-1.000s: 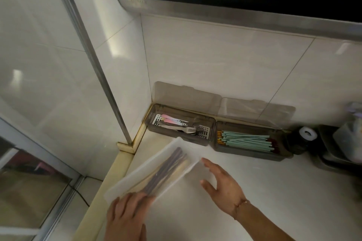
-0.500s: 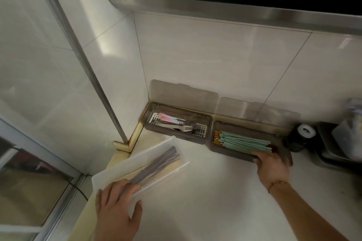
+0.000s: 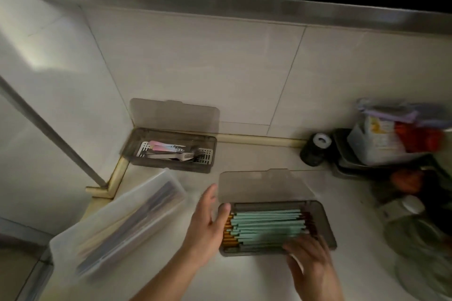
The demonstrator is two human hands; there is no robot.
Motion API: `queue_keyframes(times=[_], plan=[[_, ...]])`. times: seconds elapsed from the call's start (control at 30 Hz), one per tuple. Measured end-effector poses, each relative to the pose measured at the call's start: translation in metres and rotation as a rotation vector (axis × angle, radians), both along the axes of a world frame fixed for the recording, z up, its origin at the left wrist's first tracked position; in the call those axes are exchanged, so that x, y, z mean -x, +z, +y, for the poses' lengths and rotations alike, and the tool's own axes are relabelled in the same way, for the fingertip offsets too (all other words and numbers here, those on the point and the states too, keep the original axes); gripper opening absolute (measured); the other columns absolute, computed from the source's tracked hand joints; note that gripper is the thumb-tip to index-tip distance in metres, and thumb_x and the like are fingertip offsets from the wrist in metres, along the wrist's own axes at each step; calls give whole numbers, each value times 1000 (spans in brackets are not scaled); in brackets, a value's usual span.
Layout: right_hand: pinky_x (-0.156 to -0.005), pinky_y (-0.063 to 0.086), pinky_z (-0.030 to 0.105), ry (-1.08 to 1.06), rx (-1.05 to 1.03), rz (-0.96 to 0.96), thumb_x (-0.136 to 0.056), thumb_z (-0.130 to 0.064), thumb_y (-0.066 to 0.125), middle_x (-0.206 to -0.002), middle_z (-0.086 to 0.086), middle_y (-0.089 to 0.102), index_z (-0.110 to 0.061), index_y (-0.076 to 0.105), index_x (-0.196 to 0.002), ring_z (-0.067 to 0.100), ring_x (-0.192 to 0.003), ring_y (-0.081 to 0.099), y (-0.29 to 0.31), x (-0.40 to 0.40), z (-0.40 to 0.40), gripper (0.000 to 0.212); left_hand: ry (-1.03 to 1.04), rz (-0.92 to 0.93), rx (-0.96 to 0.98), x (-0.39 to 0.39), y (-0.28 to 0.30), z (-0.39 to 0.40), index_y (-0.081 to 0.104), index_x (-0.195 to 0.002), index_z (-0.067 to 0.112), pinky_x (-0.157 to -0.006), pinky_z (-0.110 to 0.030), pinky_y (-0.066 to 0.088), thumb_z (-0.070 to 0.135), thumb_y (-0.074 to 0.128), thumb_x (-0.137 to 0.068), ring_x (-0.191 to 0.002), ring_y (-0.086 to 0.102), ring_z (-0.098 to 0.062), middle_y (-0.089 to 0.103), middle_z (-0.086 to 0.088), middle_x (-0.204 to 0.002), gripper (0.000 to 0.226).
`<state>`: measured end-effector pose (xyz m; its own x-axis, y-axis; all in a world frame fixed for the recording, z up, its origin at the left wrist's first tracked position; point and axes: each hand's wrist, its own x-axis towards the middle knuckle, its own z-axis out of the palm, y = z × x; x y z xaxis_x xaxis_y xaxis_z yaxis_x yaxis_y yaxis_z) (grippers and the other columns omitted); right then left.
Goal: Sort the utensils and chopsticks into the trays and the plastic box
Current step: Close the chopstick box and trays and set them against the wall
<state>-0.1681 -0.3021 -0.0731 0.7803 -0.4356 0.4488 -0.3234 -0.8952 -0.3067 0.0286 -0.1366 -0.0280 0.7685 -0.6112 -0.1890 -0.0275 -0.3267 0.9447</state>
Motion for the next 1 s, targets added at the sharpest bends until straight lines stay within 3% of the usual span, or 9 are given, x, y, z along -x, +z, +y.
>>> queue_keyframes(times=[0.07,0.17,0.33,0.47,0.53,0.6,0.67,0.83,1.0], plan=[[-98,37,23,-26,-180,-139,-92,-47,47,-102,-1,67,-16,73,-95,19,-100,59,16,3,-4,41,94,221,101,-3,5,-20,35,-138,36,-97,-19,41,59,42,-83,-114,49,7,45,11,-141,60],[-100,41,34,-343,-610,-302,-85,-63,45,-123,-8,57,-34,59,-119,18,-114,53,45,2,-29,46,197,218,151,-6,10,-27,56,-119,33,-102,-36,41,55,33,-89,-118,54,-11,61,8,-123,44],[-108,32,53,-275,-1270,-350,-85,-74,19,-134,-9,54,-48,49,-126,19,-125,48,65,-9,-71,57,236,226,176,7,12,-16,66,-98,28,-78,-18,40,62,27,-86,-100,57,5,66,17,-103,53],[-107,32,44,-288,-1252,-270,-76,-87,24,-125,-16,61,-38,63,-116,9,-124,50,55,-4,-70,74,202,57,136,23,-2,2,73,-99,26,-89,2,29,55,37,-95,-118,46,12,57,23,-123,47],[-108,30,38,-345,-1164,-236,-81,-80,36,-121,-21,61,-43,67,-106,7,-125,46,46,3,-64,55,157,4,80,31,-15,10,73,-101,31,-95,2,21,47,39,-97,-126,38,11,49,23,-132,37],[-108,30,35,-357,-982,-114,-91,-48,57,-126,-19,57,-45,65,-106,14,-132,42,35,10,-54,18,45,-177,-82,38,-31,20,65,-110,37,-106,-8,18,41,44,-97,-133,32,3,42,20,-137,25],[-110,32,43,-315,-660,106,-84,-24,71,-140,-14,45,-32,60,-121,22,-138,36,19,17,-47,40,-119,-439,-290,44,-44,31,51,-127,39,-113,-25,19,49,45,-95,-138,23,-9,35,16,-143,34],[-98,39,57,-355,-212,186,-77,-42,60,-130,5,60,-15,68,-115,39,-127,48,16,14,-43,47,-211,-614,-400,41,-39,32,52,-130,34,-109,-44,31,58,41,-85,-136,31,-26,37,5,-147,52],[-106,37,42,-241,-442,220,-81,-29,71,-130,-9,53,-30,53,-128,20,-127,41,49,-70,-57,50,-264,-794,-555,9,-8,31,57,-118,39,-103,-52,39,57,48,-80,-130,44,-27,45,6,-143,43]])
